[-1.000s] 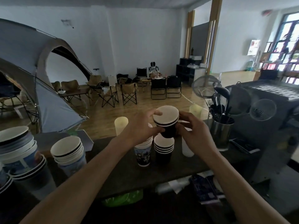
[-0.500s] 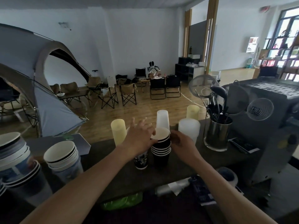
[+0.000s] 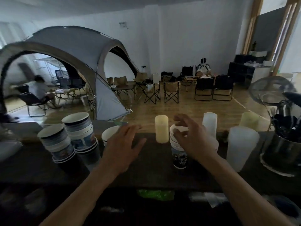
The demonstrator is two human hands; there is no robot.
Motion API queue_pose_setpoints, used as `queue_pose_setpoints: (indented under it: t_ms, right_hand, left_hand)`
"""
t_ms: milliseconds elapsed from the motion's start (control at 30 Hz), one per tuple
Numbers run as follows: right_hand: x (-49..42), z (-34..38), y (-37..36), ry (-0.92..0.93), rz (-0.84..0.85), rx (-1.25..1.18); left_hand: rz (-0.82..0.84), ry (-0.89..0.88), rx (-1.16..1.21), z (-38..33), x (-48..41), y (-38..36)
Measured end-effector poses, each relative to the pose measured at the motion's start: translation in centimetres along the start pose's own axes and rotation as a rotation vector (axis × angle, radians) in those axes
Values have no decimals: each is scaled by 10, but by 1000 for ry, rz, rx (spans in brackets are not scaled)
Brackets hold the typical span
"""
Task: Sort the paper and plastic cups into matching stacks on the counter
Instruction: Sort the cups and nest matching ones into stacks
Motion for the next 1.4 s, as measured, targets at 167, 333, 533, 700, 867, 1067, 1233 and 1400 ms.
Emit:
queue_pose_setpoints:
  t_ms: [167,333,533,700,867,1067,1233,1400]
  right_hand:
    - [-13,60,-68,136,190,-14]
    - [-26,94,-131,78,374,-134]
    - [-28,108,-160,40,411,-238]
    - [-27,96,-139,68,330,-4]
    - [-29,65,-118,29,381,190]
    - [-47,66,-105,24,409,344]
    - [-56,71,-104,51,448,365]
    - [-67,84,-83,102,428,317]
  left_hand:
    - [-84,168,-102,50,42,54]
    - [53,350,-21,99,59,51]
    - [135,412,202,120,43,23]
    - [144,324,394,117,32,0]
    - [202,312,437,102,21,-32]
    - [205,385,661,92,13,-65]
    - [171,389,696,93,19,-74]
    - [155,406,771,95,19,-73]
Point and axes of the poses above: each hand's wrist, its own x-axis away from the middle knuckle, its own y-axis out of the back of the hand, z = x × y, the point moved 5 cm from there along -x, towards the middle knuckle, and after that the axes turned 15 degrees about x, right-handed, at the moved point
